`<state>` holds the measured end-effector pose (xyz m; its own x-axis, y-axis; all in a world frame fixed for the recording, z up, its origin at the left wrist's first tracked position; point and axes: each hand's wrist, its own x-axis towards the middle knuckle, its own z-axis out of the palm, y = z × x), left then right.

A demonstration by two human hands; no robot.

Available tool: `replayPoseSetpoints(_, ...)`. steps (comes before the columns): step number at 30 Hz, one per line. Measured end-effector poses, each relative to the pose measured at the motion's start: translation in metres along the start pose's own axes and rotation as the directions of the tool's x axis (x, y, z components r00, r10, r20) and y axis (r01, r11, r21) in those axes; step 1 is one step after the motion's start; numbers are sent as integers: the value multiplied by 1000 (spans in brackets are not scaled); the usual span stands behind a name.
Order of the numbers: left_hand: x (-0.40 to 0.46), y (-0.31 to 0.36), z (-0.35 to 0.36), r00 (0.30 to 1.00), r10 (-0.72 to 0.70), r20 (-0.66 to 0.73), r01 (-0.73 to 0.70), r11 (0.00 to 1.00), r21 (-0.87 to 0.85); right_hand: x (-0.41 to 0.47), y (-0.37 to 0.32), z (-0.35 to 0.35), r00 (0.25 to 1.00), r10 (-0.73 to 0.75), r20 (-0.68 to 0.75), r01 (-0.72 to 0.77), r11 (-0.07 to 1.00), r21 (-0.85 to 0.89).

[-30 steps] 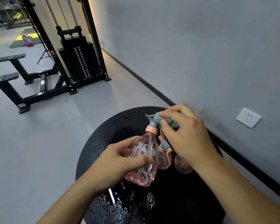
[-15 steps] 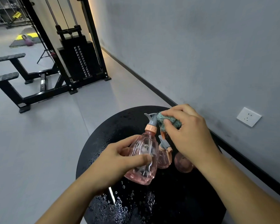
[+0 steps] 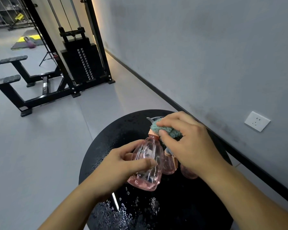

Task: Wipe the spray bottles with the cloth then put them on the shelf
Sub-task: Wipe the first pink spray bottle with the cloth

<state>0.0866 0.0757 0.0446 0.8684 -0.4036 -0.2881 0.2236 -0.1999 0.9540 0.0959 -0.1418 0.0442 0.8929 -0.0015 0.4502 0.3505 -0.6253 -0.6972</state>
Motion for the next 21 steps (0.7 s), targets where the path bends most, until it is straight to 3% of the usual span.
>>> replayPoseSetpoints(5,0,-3,-2,1000,-12,-3,12,1000,-25,3,8,-1,996,83,16,-82,996,-30)
replayPoseSetpoints(11,2,-3,-1,1000,-17,-6,17,999,-40,-3,-3,2,998,29,50,-28,1000,-12)
replayPoseSetpoints(21,4,-8,-7,1000,5,19,-4,997,-81,4,10,-8,981,149,-124,-150,989,4)
